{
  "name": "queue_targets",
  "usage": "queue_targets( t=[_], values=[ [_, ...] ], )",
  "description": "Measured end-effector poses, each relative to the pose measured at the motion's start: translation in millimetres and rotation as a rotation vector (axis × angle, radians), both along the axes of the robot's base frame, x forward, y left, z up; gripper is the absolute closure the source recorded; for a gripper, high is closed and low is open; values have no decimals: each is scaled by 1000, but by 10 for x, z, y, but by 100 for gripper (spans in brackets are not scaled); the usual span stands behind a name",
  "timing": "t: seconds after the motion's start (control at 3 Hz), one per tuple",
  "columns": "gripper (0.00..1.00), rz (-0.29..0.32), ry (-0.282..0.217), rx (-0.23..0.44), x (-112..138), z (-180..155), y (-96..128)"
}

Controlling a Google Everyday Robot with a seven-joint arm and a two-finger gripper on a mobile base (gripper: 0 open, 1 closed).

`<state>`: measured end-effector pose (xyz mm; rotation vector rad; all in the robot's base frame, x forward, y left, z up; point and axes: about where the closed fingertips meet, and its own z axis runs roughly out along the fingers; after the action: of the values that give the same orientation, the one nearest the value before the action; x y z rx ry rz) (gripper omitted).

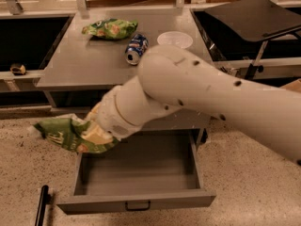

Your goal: Place green jalapeno chip bag into middle drawer

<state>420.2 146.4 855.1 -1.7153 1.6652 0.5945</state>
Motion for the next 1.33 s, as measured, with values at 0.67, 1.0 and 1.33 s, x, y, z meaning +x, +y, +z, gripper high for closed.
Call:
queue_targets(
  t=[0.67,1.0,1.33],
  values=[
    [100,-121,23,-83,274,-356,-544],
    [100,-119,21,-82,271,-351,-542],
    [100,-120,31,-122,598,-995,-617]
  ],
)
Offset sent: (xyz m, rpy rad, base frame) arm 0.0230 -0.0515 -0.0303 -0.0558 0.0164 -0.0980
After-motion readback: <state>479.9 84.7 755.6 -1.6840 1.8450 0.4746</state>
